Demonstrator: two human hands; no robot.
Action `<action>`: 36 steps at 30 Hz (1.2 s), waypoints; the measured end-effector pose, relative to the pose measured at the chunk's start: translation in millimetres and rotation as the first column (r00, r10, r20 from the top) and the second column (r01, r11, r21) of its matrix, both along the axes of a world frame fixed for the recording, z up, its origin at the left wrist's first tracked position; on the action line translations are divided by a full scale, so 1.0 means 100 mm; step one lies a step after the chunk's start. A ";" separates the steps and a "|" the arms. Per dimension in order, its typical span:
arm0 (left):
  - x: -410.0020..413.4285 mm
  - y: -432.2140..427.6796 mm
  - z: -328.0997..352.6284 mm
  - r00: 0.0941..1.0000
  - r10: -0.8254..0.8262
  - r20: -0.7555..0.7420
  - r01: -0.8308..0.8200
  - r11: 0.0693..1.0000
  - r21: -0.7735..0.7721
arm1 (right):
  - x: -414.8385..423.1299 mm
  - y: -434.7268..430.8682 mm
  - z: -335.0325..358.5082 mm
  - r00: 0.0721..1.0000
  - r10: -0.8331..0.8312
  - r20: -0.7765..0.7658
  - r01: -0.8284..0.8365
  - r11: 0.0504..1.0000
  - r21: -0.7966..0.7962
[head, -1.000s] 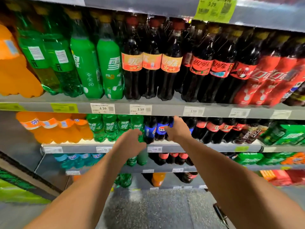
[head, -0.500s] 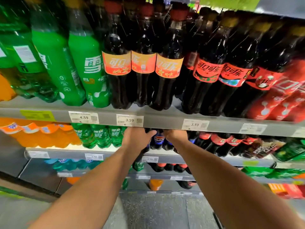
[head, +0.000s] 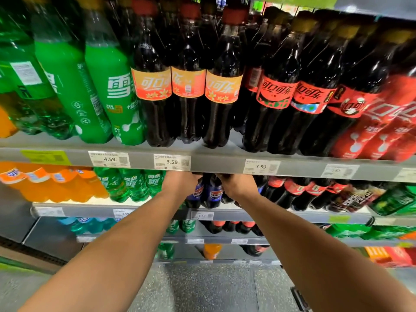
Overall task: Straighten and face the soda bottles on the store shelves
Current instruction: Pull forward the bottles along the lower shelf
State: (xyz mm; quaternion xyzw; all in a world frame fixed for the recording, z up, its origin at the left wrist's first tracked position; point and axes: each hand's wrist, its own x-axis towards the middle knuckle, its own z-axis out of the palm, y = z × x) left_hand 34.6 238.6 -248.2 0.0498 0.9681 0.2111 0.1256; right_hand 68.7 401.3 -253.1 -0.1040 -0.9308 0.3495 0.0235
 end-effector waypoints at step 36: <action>0.32 0.51 0.03 0.891 -0.292 -0.349 0.158 0.918 -0.365 | 0.05 0.28 -0.20 0.977 -0.208 -0.051 0.203 0.975 -0.086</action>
